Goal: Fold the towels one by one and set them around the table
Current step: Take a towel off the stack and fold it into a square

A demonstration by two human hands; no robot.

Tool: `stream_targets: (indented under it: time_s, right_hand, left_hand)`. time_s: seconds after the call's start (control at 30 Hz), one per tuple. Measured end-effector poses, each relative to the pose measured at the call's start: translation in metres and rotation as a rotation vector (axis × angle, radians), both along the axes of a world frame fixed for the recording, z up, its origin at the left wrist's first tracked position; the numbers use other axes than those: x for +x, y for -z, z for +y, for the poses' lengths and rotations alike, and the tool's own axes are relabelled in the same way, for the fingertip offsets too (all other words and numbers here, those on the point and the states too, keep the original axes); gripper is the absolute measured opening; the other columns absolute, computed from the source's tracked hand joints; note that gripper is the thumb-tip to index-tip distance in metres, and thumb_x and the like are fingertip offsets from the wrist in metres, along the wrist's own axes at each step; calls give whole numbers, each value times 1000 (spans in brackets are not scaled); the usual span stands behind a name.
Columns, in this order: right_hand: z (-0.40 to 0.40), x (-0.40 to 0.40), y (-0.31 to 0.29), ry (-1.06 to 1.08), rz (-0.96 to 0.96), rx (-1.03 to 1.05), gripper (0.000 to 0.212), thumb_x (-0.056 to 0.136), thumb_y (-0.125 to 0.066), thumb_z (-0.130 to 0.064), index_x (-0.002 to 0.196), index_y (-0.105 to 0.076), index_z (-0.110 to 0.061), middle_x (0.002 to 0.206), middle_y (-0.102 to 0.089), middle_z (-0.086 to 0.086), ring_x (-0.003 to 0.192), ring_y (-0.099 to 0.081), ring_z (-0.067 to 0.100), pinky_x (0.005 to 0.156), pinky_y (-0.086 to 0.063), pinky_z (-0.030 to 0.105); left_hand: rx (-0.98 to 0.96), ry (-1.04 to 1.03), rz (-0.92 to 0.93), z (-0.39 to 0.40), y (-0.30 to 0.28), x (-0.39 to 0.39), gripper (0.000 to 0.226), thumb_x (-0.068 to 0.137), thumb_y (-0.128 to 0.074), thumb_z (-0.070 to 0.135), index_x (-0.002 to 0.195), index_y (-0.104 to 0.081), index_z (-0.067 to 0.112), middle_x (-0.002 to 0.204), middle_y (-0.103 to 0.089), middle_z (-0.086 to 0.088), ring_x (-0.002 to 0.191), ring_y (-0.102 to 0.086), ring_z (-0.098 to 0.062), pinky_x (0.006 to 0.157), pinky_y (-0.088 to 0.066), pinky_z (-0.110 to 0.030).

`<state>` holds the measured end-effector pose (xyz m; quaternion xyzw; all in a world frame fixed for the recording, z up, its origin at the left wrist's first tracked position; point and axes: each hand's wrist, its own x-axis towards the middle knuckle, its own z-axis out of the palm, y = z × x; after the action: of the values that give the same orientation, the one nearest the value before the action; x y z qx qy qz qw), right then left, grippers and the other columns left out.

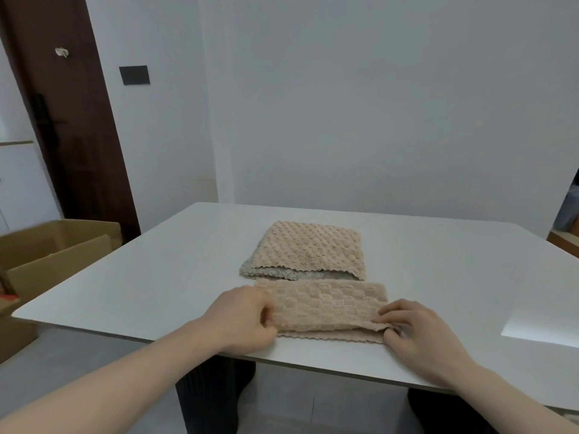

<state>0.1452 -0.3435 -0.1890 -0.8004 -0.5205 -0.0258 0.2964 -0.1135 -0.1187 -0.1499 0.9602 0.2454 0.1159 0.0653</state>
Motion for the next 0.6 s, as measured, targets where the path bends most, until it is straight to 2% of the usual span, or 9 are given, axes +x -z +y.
stream_targets:
  time_s: [0.07,0.13,0.2,0.27,0.3,0.33,0.4,0.5,0.6]
  right_hand:
    - [-3,2,1,-26,27,-27,16,88,-61,-44,87,-77,-49,108,-63,-34,112,-55,-6,100,-44,23]
    - [-4,5,-3,-41,91,-2,36,92,-49,-62,88,-79,-44,107,-64,-32,110,-55,-5,99,-44,28]
    - [2,4,-10,-13,154,102,42,97,-43,-62,88,-79,-41,107,-65,-30,110,-55,-3,97,-43,29]
    - [17,0,-16,45,157,174,31,102,-48,-48,104,-78,-40,121,-63,-28,121,-53,4,102,-38,26]
    - [26,-3,-19,63,136,155,29,103,-50,-44,118,-74,-39,134,-59,-23,131,-47,6,108,-34,26]
    - [35,-6,-21,61,110,97,34,102,-51,-42,133,-65,-39,148,-50,-18,140,-39,8,114,-30,27]
    - [50,-11,-19,30,45,-80,52,103,-47,-46,154,-41,-38,166,-25,-11,153,-19,14,125,-18,33]
    - [58,-16,-4,39,-33,-320,65,104,-30,-54,163,-8,-37,171,5,-10,158,5,17,129,-2,45]
    - [53,-18,4,90,-19,-392,70,103,-21,-60,163,4,-33,171,10,-9,158,11,16,128,5,48]
  left_hand:
    - [-21,-22,62,0,-2,1,30,73,-52,47,64,-51,19,78,-58,9,70,-52,-10,65,-47,-32]
    - [-47,-57,46,-3,-11,8,40,76,-45,51,60,-42,14,65,-52,1,57,-43,-13,58,-41,-34]
    - [-62,-98,-21,-8,-18,19,40,78,-42,54,60,-49,18,63,-54,8,59,-47,-9,59,-44,-31]
    - [-73,-99,-98,-16,-18,36,33,82,-46,56,83,-68,31,96,-65,18,92,-59,-5,83,-52,-33]
    - [-92,-71,-112,-20,-15,47,34,85,-48,55,101,-71,34,116,-64,19,112,-56,-8,97,-49,-35]
    - [-121,-25,-111,-25,-12,58,40,88,-50,54,118,-69,36,134,-59,16,128,-50,-11,109,-43,-37]
    - [-170,46,-48,-34,-2,78,55,95,-47,56,146,-50,36,160,-38,10,148,-30,-16,124,-24,-39]
    - [-124,51,135,-38,19,94,72,99,-27,67,162,-15,36,171,-7,6,158,-2,-20,128,-2,-42]
    - [-73,55,199,-35,34,92,77,96,-14,75,162,0,38,171,7,9,157,12,-16,127,8,-43]
